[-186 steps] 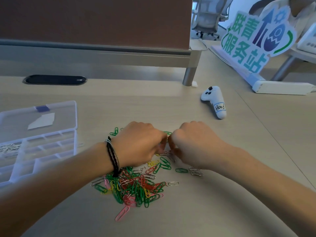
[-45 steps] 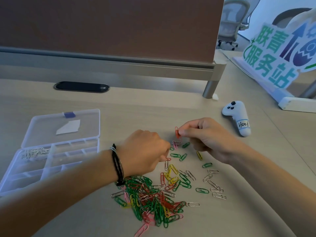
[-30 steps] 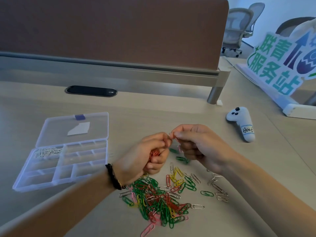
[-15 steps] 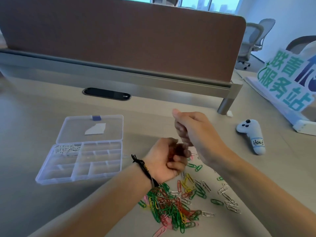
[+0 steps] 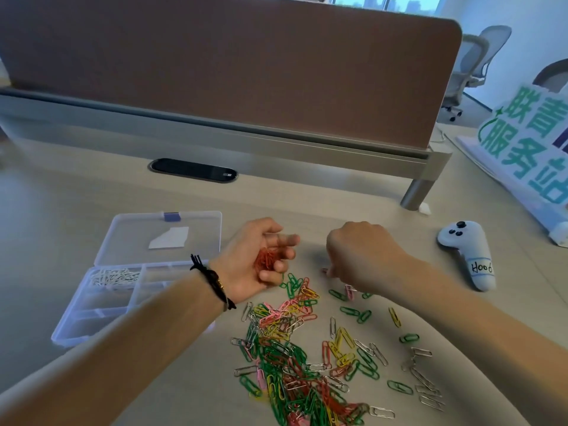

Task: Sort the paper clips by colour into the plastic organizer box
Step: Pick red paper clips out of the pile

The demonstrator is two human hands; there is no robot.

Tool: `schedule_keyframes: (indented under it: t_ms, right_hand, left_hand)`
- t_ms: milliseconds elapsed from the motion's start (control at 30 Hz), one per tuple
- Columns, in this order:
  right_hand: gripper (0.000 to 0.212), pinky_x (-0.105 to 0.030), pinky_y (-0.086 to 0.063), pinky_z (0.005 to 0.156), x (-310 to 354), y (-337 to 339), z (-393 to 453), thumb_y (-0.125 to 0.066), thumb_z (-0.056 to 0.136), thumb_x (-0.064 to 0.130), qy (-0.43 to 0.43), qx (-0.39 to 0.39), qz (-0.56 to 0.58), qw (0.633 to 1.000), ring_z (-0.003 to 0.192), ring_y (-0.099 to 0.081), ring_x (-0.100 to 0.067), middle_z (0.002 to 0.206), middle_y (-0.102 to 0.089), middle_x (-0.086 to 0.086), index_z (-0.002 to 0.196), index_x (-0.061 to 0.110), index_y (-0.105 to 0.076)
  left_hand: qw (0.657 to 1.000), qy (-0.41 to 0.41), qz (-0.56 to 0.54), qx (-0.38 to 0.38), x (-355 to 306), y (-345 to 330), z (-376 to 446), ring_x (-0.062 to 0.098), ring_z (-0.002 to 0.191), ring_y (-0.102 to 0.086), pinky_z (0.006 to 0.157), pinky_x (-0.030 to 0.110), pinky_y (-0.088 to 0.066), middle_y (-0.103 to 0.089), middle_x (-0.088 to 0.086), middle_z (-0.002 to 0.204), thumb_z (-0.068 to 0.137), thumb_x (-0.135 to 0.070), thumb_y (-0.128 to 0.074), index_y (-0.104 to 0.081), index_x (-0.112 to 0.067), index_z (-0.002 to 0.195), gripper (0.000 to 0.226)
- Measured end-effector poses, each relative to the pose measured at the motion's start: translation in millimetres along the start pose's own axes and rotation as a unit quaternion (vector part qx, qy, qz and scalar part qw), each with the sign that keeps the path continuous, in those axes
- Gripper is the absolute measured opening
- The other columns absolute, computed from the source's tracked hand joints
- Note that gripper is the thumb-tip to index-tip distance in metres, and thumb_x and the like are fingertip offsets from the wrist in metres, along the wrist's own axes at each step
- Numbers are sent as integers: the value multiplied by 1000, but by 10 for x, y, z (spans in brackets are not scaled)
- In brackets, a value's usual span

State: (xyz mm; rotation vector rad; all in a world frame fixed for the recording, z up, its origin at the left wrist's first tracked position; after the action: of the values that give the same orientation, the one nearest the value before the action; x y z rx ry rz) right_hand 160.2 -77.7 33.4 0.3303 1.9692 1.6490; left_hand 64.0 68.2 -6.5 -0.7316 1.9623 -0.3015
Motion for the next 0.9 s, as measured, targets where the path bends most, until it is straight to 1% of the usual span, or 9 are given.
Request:
schedule_keyframes:
  t_ms: [133,200,300,433,533,600,700,800,900]
  right_hand:
    - [6,-34,-38,64,119,45,-19,-65,91,20,55,-8,-81,995,81,-61,-32,95,-66,-9,88,16,-61]
    - [6,-34,-37,65,142,42,-24,-63,89,16,72,-7,-91,993,92,-65,-33,98,-66,-10,95,14,-64]
    - [13,-33,-37,65,45,-34,-11,-60,88,20,37,-32,-40,998,89,-64,-34,96,-67,-12,79,17,-52]
    - [14,-28,-45,62,-157,-200,-21,-67,81,29,-26,-24,199,979,71,-58,-15,76,-66,2,72,18,-69]
    - [18,-29,-41,54,-215,-241,-88,-65,80,17,-43,10,453,891,57,-52,-10,62,-63,-4,64,11,-69]
    - [21,-33,-33,50,-231,-266,-132,-59,78,17,-53,26,559,827,58,-42,-21,62,-49,-14,62,4,-58]
    - [20,-24,-24,44,-206,-313,-159,-53,78,19,-92,37,659,746,51,-29,-17,61,-33,-4,61,13,-43]
    - [38,-27,-20,47,-178,-394,-168,-52,99,24,-93,70,705,699,48,-28,-16,60,-30,-1,63,21,-41]
    - [35,-31,-8,48,-192,-480,-202,-51,103,25,-43,136,772,620,50,-16,-14,56,-28,-1,69,20,-44]
  left_hand:
    - [962,-42,268,-40,-28,-15,24,9,43,-35,35,17,-20,-49,-1,61,95,-30,-56,-65,-12,73,30]
    - [891,-117,433,-75,-33,-21,57,8,44,-44,44,20,-31,-54,-8,55,92,-29,-63,-69,-18,66,29]
    - [765,-195,605,-99,29,-14,104,-2,70,-63,73,27,-52,-71,-14,72,86,-40,-72,-76,-27,72,19]
    - [665,-228,696,-145,144,-125,40,4,90,-64,78,27,-53,-71,-13,97,83,-44,-74,-75,-31,89,15]
    - [578,-267,755,-157,167,-222,23,15,93,-65,72,27,-48,-71,-6,98,88,-40,-68,-73,-31,94,12]
    - [551,-261,780,-143,167,-278,35,18,93,-65,71,28,-45,-71,-4,96,90,-32,-66,-72,-29,93,7]
    - [554,-217,794,-122,126,-344,68,19,90,-64,73,30,-49,-70,-4,95,90,-24,-63,-71,-26,90,8]
    - [546,-175,813,-95,70,-384,106,22,88,-65,79,37,-55,-70,-1,95,91,-23,-57,-71,-21,92,14]
    - [549,-155,819,-65,44,-380,117,22,87,-65,80,39,-56,-70,-1,92,90,-25,-54,-71,-19,91,18]
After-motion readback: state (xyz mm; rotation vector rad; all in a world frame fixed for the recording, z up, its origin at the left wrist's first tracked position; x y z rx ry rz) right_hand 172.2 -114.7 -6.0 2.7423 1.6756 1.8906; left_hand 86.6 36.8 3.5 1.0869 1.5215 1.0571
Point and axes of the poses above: each hand's wrist, its own z-axis towards the middle knuckle, its own y-axis out of the back of the hand, x = y × z, the point moved 1 cm from there along z, towards the middle knuckle
